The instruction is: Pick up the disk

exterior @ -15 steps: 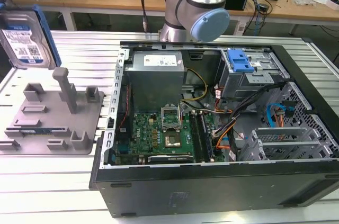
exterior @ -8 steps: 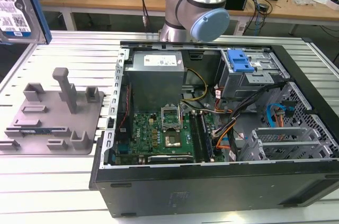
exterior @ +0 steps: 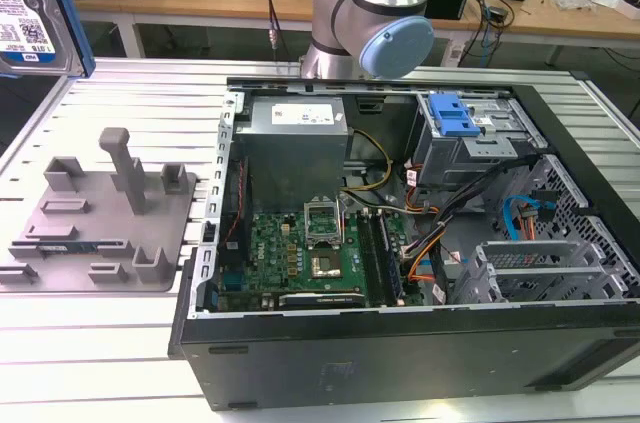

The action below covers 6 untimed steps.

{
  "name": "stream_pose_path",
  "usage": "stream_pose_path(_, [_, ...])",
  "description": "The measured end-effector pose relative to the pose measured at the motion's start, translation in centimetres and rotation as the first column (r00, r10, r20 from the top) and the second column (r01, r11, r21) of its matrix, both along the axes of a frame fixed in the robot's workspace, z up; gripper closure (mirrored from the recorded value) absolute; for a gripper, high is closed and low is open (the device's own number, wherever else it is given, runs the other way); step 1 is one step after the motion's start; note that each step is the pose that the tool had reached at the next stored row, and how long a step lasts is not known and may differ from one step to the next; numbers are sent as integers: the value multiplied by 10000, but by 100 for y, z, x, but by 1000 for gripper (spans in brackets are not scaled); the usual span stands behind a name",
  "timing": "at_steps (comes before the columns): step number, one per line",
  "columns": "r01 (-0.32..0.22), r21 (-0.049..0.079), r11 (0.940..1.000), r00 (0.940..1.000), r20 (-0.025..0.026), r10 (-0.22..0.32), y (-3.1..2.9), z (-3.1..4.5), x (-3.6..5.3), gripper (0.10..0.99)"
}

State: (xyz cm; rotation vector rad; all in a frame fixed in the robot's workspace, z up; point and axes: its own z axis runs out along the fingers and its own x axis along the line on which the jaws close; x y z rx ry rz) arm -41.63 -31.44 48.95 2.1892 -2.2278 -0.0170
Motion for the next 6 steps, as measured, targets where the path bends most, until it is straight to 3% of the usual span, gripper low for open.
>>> stream_pose_path(6, [0, 0, 10000, 10000, 0, 0, 0, 1, 0, 718])
